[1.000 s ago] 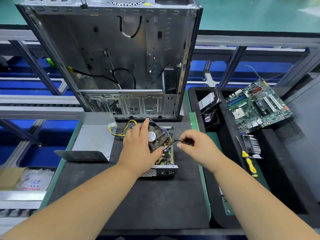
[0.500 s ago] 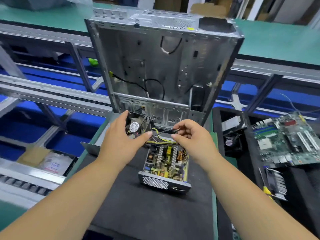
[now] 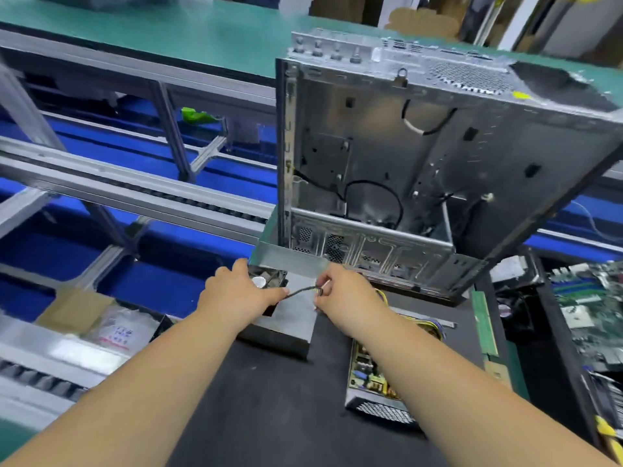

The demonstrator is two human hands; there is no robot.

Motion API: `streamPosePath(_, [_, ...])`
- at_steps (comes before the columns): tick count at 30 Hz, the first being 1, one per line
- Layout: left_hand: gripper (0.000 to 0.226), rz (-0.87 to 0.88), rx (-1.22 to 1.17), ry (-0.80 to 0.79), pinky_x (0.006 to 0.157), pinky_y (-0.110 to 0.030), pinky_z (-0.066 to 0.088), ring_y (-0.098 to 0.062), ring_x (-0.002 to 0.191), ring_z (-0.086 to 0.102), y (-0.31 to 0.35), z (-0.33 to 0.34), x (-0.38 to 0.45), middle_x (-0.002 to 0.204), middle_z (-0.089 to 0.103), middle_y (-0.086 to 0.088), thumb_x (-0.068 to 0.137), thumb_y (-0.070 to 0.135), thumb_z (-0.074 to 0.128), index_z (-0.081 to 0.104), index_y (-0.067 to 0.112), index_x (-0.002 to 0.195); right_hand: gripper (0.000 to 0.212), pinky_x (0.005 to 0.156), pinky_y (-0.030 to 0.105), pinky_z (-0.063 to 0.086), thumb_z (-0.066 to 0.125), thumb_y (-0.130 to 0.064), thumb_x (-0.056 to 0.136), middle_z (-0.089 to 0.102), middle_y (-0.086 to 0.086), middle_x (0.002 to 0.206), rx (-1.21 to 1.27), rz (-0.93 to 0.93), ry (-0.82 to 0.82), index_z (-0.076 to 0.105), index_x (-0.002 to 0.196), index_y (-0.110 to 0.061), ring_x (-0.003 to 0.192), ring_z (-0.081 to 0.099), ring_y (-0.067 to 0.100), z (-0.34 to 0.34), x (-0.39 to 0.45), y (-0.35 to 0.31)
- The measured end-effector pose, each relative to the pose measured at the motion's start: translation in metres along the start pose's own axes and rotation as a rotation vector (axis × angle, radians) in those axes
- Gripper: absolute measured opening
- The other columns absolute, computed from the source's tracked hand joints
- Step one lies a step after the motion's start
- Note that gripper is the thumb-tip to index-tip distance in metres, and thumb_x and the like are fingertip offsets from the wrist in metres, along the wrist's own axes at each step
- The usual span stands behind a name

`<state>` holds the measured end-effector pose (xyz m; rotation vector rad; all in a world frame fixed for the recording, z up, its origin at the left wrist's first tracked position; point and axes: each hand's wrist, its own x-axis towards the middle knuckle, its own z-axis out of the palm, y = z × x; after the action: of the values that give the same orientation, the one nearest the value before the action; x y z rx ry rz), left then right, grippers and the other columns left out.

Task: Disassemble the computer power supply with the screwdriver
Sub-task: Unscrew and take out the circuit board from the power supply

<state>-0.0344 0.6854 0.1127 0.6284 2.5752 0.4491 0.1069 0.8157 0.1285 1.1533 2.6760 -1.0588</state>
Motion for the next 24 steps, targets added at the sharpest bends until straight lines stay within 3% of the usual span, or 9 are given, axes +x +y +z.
streamPosePath(4, [0.095,0.013,0.087,-0.066,0.084,-0.040,0.047,-0.031,0.117,0.047,-0.002,0.006,0.013,0.122,0.047,-0.008,0.062,0.081,0.065,0.040,0.024,0.134,0.024,0.075,0.031,0.047,0.066,-0.020,0.090,0.069,0.005,0.108,-0.078,0.040,-0.073,0.055,0.111,-0.019,0.101,0.062,0.025,0.016,0.006,0.002])
streamPosePath(8, [0.100,0.005,0.146,-0.136,0.079,-0.037,0.043,-0.030,0.116,0.049,0.003,0.011,0.018,0.124,0.046,-0.008,0.060,0.080,0.067,0.035,0.018,0.132,0.033,0.083,0.037,0.051,0.056,-0.015,0.093,0.067,0.010,0.114,-0.272,0.031,-0.085,0.051,0.126,-0.014,0.104,0.061,0.030,0.019,0.001,0.007])
streamPosePath(14, [0.110,0.001,0.247,-0.227,0.076,-0.035,0.046,-0.027,0.113,0.054,0.009,0.014,0.018,0.125,0.043,-0.005,0.055,0.076,0.075,0.028,0.017,0.134,0.032,0.067,0.030,0.039,0.058,-0.007,0.093,0.060,0.014,0.121,-0.495,0.010,-0.046,0.043,0.121,-0.007,0.105,0.063,0.031,0.014,-0.010,0.010])
streamPosePath(20, [0.105,0.027,0.288,-0.268,0.081,-0.035,0.050,-0.027,0.109,0.055,0.011,0.010,0.017,0.130,0.040,-0.006,0.070,0.084,0.055,0.023,0.016,0.142,0.045,0.069,0.032,0.044,0.056,-0.006,0.095,0.060,0.013,0.122,-0.596,0.102,0.000,0.035,0.135,-0.001,0.106,0.064,0.029,0.015,-0.014,0.010])
streamPosePath(24, [0.085,0.060,0.241,-0.239,0.088,-0.039,0.051,-0.028,0.111,0.058,0.009,0.005,0.018,0.135,0.042,-0.009,0.082,0.076,0.048,0.029,0.016,0.140,0.031,0.068,0.032,0.042,0.050,-0.010,0.098,0.060,0.016,0.119,-0.561,0.192,0.021,0.040,0.127,-0.003,0.104,0.064,0.030,0.011,-0.014,0.012])
